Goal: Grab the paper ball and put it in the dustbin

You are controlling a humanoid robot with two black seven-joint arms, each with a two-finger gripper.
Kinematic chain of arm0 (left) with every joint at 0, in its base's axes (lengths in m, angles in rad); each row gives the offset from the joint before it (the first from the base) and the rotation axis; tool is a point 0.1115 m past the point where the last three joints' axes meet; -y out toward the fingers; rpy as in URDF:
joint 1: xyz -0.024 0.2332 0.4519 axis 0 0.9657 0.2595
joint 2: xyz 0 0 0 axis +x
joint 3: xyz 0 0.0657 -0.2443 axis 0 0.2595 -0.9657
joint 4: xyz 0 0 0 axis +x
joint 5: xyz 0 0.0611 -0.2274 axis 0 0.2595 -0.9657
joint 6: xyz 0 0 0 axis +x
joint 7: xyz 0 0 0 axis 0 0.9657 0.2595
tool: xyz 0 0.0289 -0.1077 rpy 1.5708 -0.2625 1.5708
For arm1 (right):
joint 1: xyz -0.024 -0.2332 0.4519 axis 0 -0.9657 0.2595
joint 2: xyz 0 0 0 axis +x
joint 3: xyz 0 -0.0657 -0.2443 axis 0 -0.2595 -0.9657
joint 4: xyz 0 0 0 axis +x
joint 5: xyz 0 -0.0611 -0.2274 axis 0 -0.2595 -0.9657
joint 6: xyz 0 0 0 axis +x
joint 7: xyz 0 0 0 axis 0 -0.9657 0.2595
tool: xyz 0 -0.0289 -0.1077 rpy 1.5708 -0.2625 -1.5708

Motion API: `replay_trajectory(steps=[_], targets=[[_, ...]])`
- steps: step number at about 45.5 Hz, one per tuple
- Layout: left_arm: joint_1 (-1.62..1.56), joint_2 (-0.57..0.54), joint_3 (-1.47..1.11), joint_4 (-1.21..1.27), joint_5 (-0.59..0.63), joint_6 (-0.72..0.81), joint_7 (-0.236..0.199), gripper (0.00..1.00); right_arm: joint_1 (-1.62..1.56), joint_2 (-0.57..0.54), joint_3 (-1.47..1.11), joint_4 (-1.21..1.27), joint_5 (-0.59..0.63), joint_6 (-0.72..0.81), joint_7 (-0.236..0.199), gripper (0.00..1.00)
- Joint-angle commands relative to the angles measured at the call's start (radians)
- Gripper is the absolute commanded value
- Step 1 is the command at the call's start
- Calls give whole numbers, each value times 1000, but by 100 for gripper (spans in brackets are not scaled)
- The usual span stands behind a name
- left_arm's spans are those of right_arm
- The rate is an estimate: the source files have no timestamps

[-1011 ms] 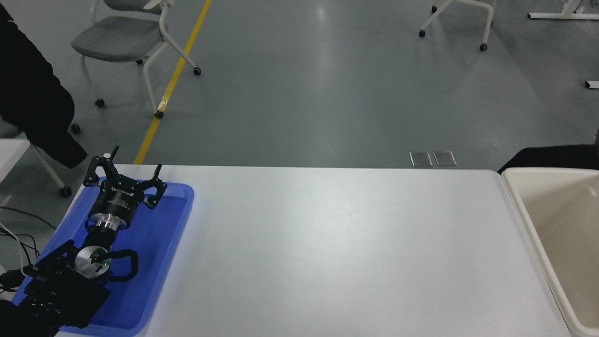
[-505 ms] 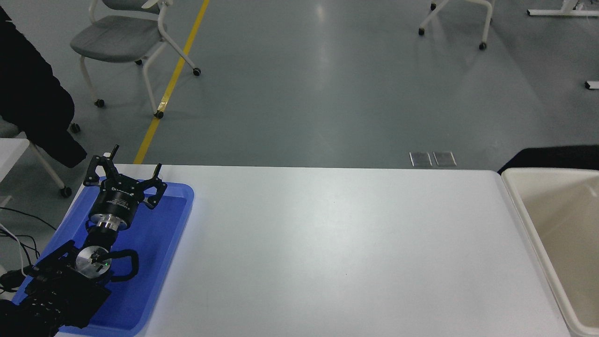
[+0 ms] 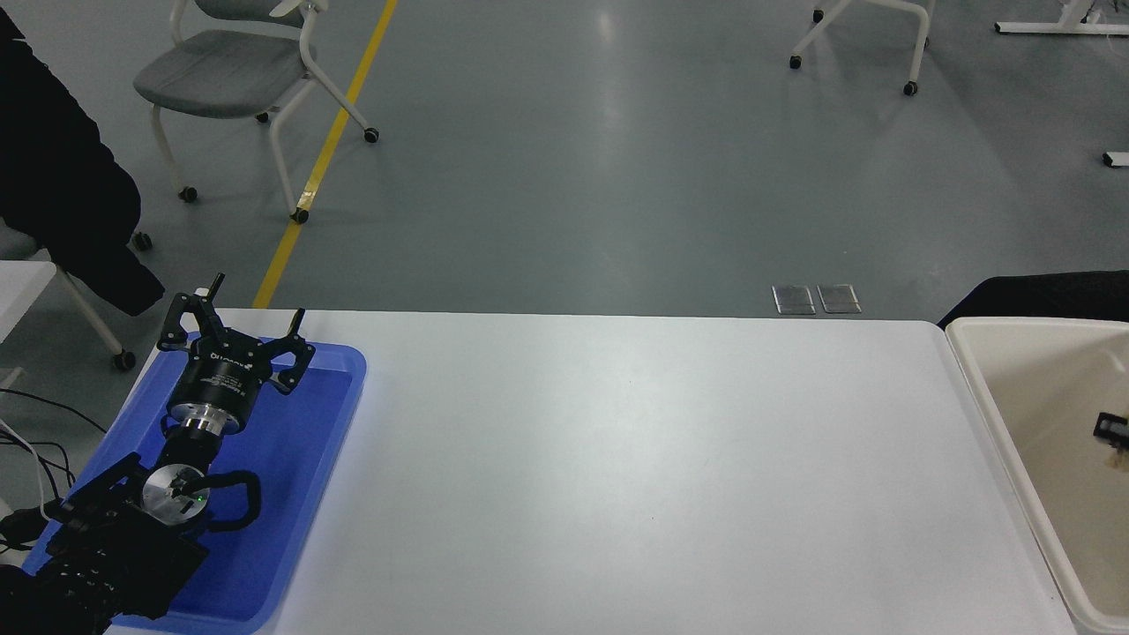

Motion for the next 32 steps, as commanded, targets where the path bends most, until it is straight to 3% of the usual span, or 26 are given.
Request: replay_trajectory(steps=[1,2,24,32], targets=[[-1,0,0,0,0,0,0,100,-52,24,62,-15,-1,-47,-3,96],[-1,0,0,0,0,0,0,100,-52,24,62,-15,-1,-47,-3,100],[-1,0,0,-3,0,0,2,100,-51,21,79,-4,1,-53,-2,100],[-1,0,0,0,0,0,2,100,-19,22,307,8,63,-72,3,100]])
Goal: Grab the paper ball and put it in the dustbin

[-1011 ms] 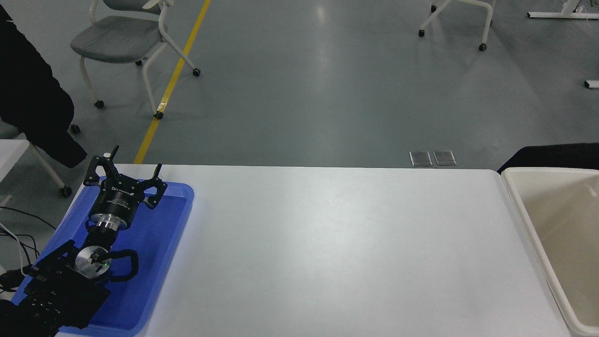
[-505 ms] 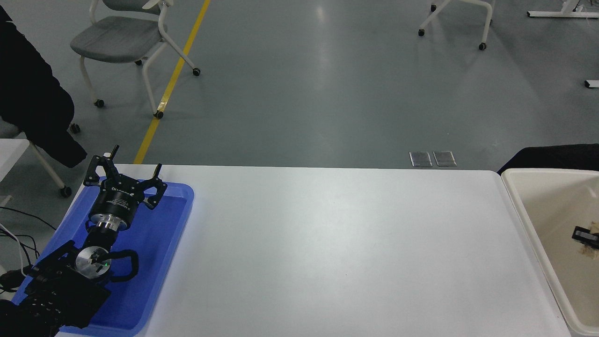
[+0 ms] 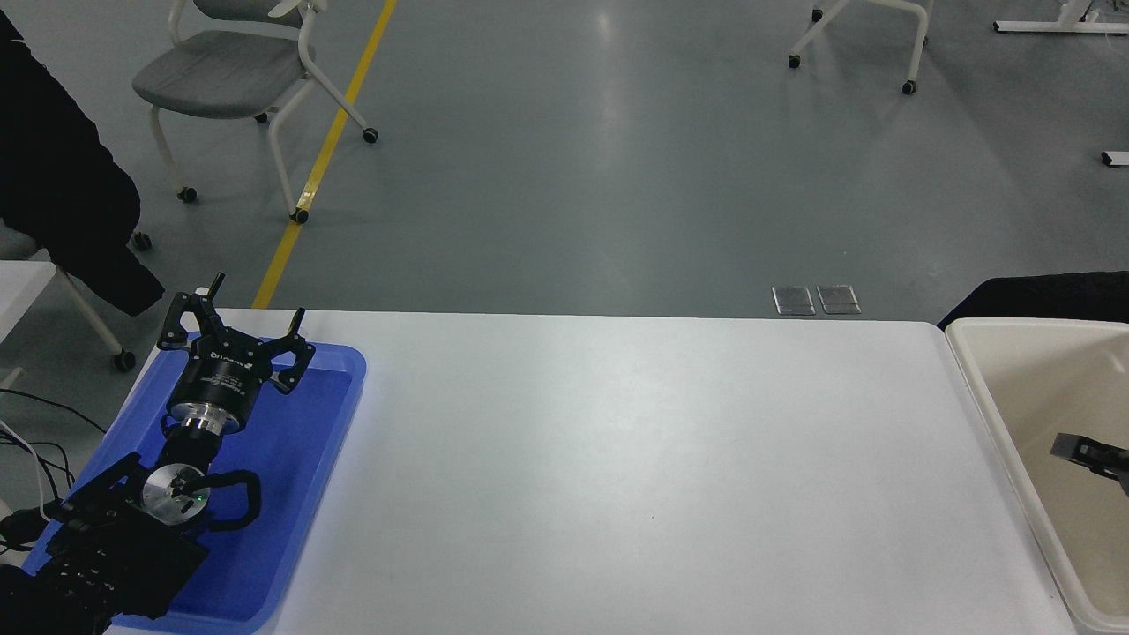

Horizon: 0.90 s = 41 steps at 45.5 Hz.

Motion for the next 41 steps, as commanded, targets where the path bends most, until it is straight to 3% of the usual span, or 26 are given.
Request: replay_trajectory(steps=[1,9,18,26,33,41], targets=[[0,0,0,0,0,0,2,100,38,1,242,12,86,-15,3,100],[0,0,0,0,0,0,2,100,106,-1,495,86,376,-9,3,100],[1,0,0,0,0,0,2,100,-20,-41,882,423,714,-3,5,100],[0,0,0,0,0,0,0,100,-62,88,1013,606,761,-4,6,100],[0,0,0,0,0,0,2,100,-52,267,1034,600,843,0,14,100],[0,0,0,-3,0,0,2,100,-65,335,1057,542,867,59,44,100]])
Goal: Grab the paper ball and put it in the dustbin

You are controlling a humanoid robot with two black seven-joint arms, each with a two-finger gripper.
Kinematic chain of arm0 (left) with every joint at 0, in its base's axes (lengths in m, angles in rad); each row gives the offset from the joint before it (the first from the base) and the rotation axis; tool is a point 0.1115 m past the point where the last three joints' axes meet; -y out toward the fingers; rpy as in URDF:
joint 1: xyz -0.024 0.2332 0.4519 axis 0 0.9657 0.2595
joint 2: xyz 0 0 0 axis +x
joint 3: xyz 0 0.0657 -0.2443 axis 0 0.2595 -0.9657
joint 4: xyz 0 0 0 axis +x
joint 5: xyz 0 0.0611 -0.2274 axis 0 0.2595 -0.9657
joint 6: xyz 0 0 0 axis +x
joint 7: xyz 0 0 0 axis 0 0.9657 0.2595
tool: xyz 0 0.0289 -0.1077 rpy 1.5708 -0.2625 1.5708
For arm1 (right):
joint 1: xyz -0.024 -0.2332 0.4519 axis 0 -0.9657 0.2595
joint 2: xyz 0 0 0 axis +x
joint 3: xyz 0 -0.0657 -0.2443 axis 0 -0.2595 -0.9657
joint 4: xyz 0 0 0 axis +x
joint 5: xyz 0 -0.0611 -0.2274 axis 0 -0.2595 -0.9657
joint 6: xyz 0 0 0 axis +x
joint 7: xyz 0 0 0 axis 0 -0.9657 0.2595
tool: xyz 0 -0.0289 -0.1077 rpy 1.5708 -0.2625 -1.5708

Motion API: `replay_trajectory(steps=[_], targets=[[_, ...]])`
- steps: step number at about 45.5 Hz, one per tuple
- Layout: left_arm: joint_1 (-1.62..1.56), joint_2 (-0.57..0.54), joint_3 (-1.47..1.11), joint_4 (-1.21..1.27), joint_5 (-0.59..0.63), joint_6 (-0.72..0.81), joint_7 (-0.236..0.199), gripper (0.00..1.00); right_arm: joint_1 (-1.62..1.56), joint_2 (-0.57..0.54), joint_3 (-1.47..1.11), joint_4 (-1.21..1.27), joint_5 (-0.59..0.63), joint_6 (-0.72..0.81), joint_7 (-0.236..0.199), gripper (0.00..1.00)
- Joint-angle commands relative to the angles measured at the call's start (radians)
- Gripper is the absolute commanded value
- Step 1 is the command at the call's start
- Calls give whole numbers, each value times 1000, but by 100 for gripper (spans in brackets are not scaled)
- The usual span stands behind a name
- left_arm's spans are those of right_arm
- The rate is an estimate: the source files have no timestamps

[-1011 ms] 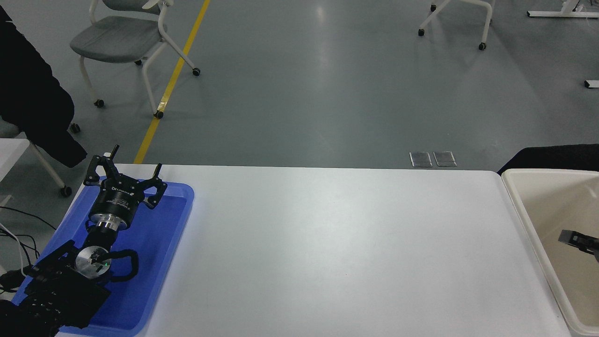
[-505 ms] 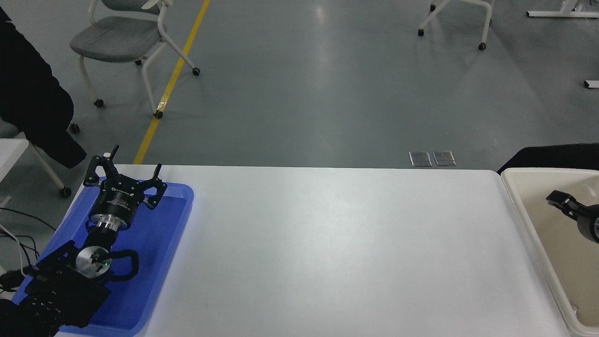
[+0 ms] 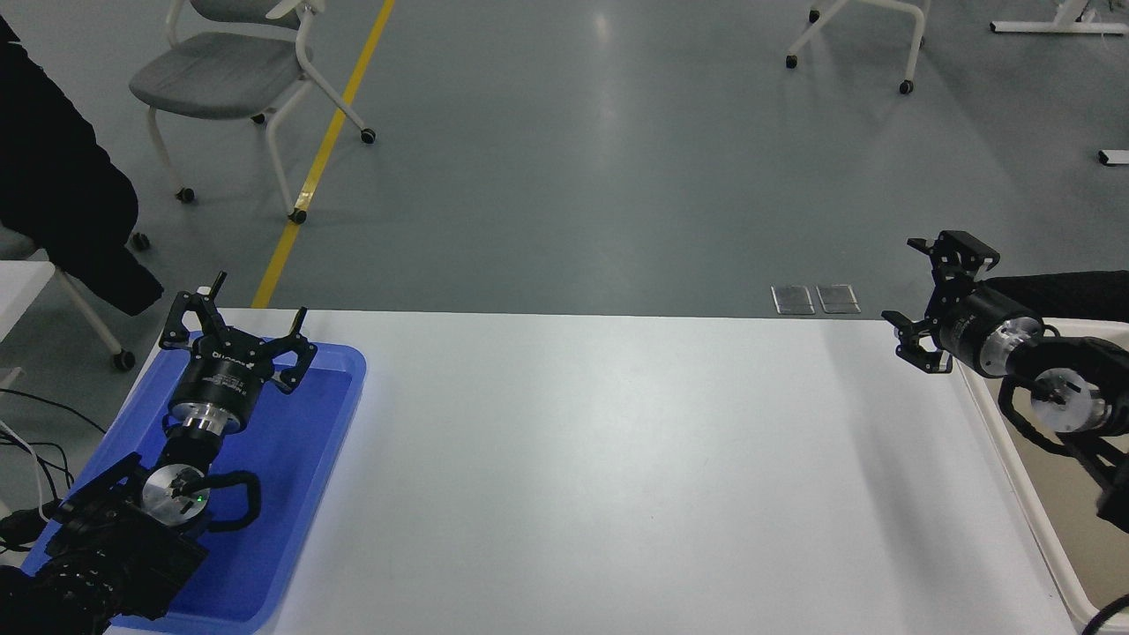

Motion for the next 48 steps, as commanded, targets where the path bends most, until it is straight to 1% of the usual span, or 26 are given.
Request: replay_trajectory(steps=[1,10,16,22,29,47,48], targets=[[0,0,0,0,0,0,1,100,-18,139,77,-17,80,56,33,100],[0,0,0,0,0,0,-1,100,-38,147,91,-162,80,200,39,100],[0,0,0,0,0,0,-1,100,-81,124,117,-273,81,323,38,100],[0,0,0,0,0,0,-1,100,-113,98,122,-376,131,436,34,100],[1,0,0,0,0,0,-1,100,-121,85,120,-419,137,450,34,100],[1,0,0,0,0,0,-1,100,-127,82,116,-414,137,452,33,100],[1,0,0,0,0,0,-1,100,-127,84,117,-414,137,450,38,100]])
